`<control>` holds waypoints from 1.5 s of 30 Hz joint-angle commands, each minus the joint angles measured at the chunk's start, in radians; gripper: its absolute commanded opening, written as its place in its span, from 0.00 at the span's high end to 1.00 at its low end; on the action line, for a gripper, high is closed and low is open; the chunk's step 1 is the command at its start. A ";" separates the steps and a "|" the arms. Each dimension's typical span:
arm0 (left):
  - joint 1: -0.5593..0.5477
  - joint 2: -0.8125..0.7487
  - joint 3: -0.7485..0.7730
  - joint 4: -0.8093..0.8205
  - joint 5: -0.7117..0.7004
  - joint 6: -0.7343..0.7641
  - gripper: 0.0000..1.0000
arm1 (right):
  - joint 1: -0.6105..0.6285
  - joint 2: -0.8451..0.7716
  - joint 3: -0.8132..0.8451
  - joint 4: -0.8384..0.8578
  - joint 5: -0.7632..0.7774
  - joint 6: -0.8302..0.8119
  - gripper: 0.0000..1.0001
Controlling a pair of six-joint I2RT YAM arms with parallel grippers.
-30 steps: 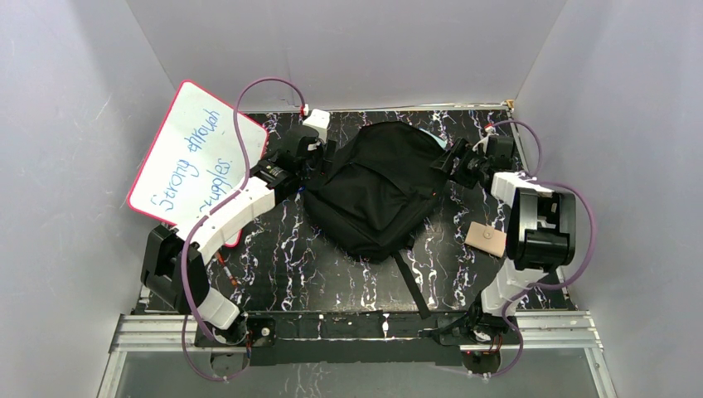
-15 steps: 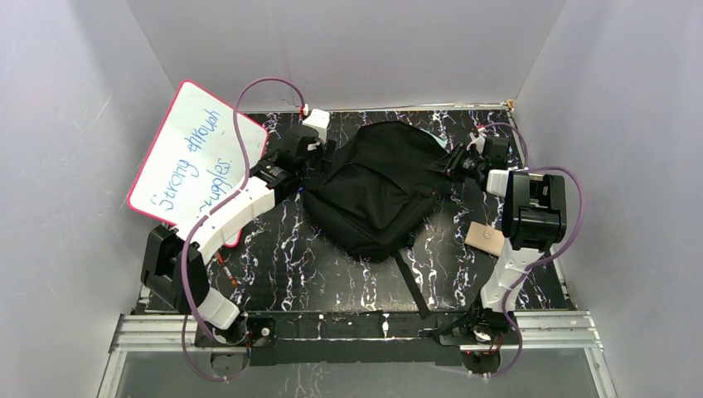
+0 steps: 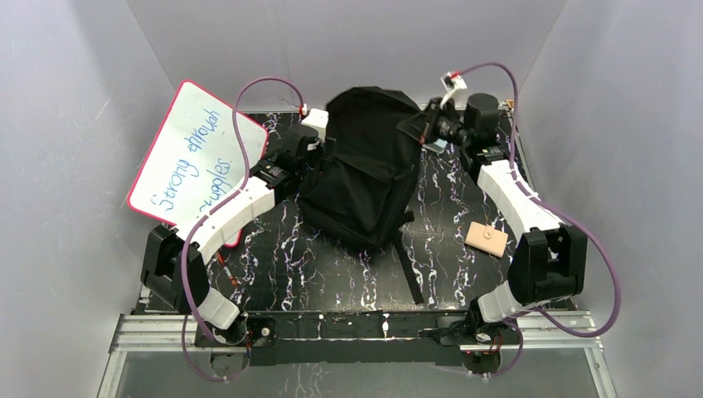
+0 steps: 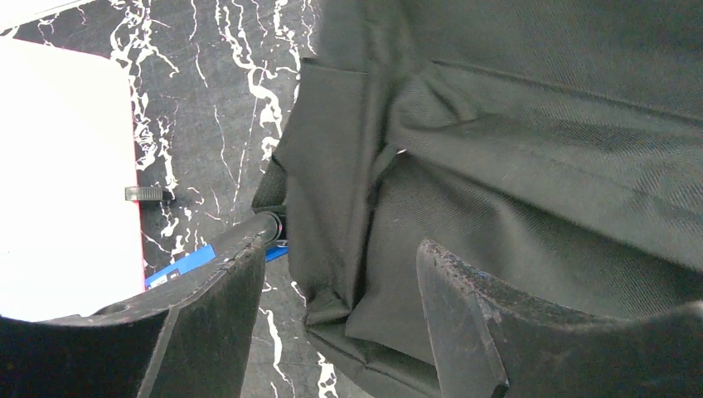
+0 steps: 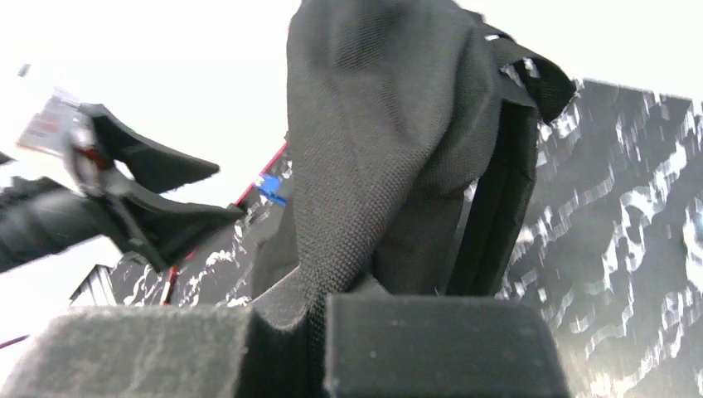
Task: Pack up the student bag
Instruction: Adjust the student bag at the center of the board.
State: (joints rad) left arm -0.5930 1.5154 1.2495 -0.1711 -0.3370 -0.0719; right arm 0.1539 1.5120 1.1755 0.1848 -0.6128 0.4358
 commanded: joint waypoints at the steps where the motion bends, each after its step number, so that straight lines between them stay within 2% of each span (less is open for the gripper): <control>1: 0.004 -0.046 -0.016 0.027 -0.051 -0.008 0.35 | 0.106 -0.064 0.225 0.047 0.177 -0.099 1.00; 5: 0.004 -0.048 -0.022 0.030 -0.066 -0.019 0.35 | 0.176 -0.070 0.291 0.042 0.370 -0.165 1.00; 13: 0.004 -0.037 -0.021 0.028 -0.068 -0.025 0.35 | 0.181 -0.119 0.368 0.020 0.782 -0.342 1.00; 16: 0.004 -0.034 -0.018 0.026 -0.066 -0.023 0.34 | 0.181 -0.140 0.376 0.031 0.868 -0.415 1.00; 28: 0.004 -0.030 -0.009 0.016 -0.084 -0.022 0.34 | 0.185 -0.198 0.391 0.058 0.984 -0.584 1.00; 33: 0.004 -0.033 -0.007 0.014 -0.094 -0.022 0.34 | 0.202 -0.211 0.396 0.029 0.948 -0.625 1.00; 38: 0.004 -0.039 0.001 0.009 -0.152 0.001 0.34 | 0.271 -0.224 0.350 -0.083 0.882 -0.604 1.00; 41: 0.013 -0.057 0.029 -0.006 -0.239 0.011 0.34 | 0.344 -0.254 0.270 -0.127 0.854 -0.553 1.00; 45: 0.024 -0.103 0.079 -0.042 -0.255 -0.026 0.32 | 0.478 -0.252 0.195 -0.180 0.834 -0.523 1.00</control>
State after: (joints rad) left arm -0.5835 1.5074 1.2465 -0.1883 -0.5121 -0.0750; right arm 0.5152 1.3216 1.3880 -0.0998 0.2817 -0.1356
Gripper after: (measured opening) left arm 0.668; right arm 0.032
